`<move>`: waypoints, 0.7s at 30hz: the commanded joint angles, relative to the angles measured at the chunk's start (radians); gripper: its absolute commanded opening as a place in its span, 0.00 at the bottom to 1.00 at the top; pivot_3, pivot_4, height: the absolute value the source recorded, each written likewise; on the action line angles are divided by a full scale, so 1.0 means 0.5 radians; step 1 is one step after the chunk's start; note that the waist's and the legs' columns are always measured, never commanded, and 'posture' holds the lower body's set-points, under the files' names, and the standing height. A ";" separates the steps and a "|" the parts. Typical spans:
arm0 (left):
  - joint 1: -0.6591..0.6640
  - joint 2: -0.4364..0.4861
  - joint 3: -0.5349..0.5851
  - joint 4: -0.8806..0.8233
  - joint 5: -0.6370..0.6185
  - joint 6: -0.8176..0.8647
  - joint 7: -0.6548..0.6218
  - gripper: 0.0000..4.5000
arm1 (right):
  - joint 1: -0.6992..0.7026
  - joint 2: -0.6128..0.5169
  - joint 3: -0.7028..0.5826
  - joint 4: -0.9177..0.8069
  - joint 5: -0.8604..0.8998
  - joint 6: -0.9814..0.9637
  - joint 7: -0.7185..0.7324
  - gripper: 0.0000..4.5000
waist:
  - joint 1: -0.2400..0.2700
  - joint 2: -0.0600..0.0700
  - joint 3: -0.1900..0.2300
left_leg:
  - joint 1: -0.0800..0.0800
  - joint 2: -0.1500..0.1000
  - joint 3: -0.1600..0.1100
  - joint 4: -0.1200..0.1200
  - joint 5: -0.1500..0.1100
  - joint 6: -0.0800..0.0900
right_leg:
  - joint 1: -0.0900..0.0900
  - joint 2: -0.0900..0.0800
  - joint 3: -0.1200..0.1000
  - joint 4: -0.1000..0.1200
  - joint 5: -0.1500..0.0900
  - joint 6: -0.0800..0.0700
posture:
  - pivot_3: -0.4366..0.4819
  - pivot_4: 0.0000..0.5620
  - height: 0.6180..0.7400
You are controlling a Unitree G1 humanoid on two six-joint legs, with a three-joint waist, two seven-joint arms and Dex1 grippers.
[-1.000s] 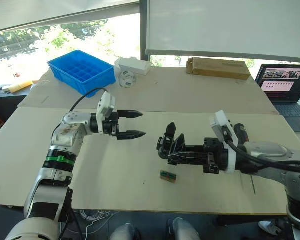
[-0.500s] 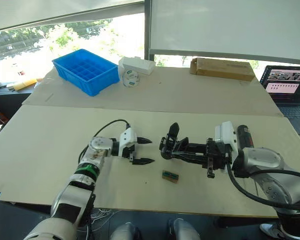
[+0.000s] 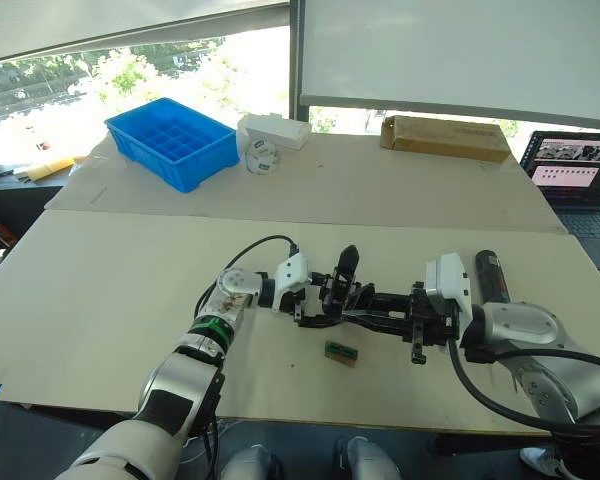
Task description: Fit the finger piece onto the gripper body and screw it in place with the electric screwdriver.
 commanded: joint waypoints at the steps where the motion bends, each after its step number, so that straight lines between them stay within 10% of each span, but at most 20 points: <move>1: -0.045 -0.007 -0.021 0.028 0.069 -0.084 0.015 1.00 | 0.026 0.001 -0.044 -0.091 0.006 -0.040 -0.016 0.08 | -0.001 0.000 0.000 | 0.000 0.000 0.000 0.000 0.000 0.000 | 0.000 0.000 0.000 0.000 0.000 0.000 | 0.48 0.27 1.00; 6: -0.048 -0.013 0.006 0.058 0.081 -0.069 0.006 0.85 | 0.078 -0.002 -0.053 -0.112 0.000 -0.054 -0.025 0.08 | -0.001 0.000 0.000 | 0.000 0.000 0.000 0.000 0.000 0.000 | 0.000 0.000 0.000 0.000 0.000 0.000 | 0.48 0.27 1.00; 10: -0.048 -0.011 0.013 0.067 0.087 -0.063 0.006 0.51 | 0.108 -0.005 -0.057 -0.112 -0.016 -0.071 -0.021 0.08 | -0.001 0.000 0.000 | 0.000 0.000 -0.001 0.001 0.000 0.001 | 0.000 0.000 0.000 0.000 0.000 0.000 | 0.48 0.27 1.00; 21: 0.008 -0.006 -0.011 0.012 0.121 -0.095 0.006 0.51 | -0.109 0.103 0.063 0.110 -0.176 -0.150 -0.026 0.08 | -0.004 0.000 0.000 | 0.000 0.000 -0.001 0.001 -0.001 0.001 | 0.000 0.000 0.000 0.001 0.000 0.000 | 0.48 0.27 1.00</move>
